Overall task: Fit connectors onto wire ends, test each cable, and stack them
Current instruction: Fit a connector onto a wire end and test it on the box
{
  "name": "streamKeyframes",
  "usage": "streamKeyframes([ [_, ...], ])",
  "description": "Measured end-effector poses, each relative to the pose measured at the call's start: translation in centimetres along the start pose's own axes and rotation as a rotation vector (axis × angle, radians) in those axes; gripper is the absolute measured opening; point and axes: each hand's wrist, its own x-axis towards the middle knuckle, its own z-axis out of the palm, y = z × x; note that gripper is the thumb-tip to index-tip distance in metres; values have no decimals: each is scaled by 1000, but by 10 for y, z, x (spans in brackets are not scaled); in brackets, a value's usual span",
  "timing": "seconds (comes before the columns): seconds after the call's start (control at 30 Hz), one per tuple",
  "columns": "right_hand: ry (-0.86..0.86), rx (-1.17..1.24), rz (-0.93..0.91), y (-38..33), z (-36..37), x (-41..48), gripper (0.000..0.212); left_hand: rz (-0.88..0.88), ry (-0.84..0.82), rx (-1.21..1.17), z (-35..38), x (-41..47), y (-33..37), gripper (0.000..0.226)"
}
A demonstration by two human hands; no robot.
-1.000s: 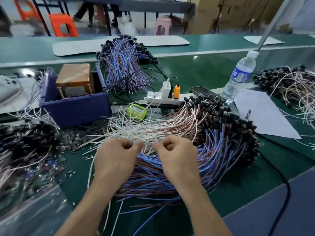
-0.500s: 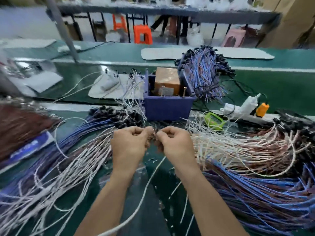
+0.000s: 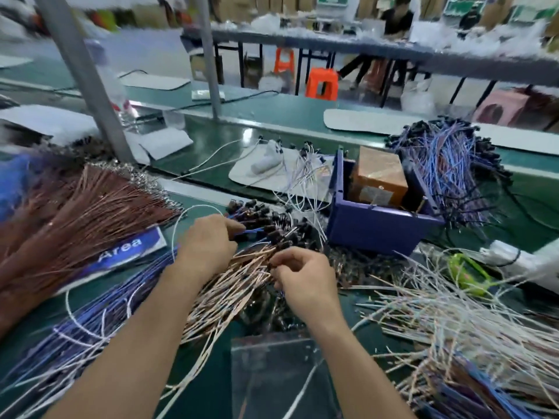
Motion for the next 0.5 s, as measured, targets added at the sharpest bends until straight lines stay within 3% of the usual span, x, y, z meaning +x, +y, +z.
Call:
streamKeyframes([
  [0.27, -7, 122, 6, 11, -6, -3, 29, 199, 66, -108, 5, -6, 6, 31],
  [0.5, -47, 117, 7, 8, -6, -6, 31, 72, -19, -70, 11, 9, 9, 16],
])
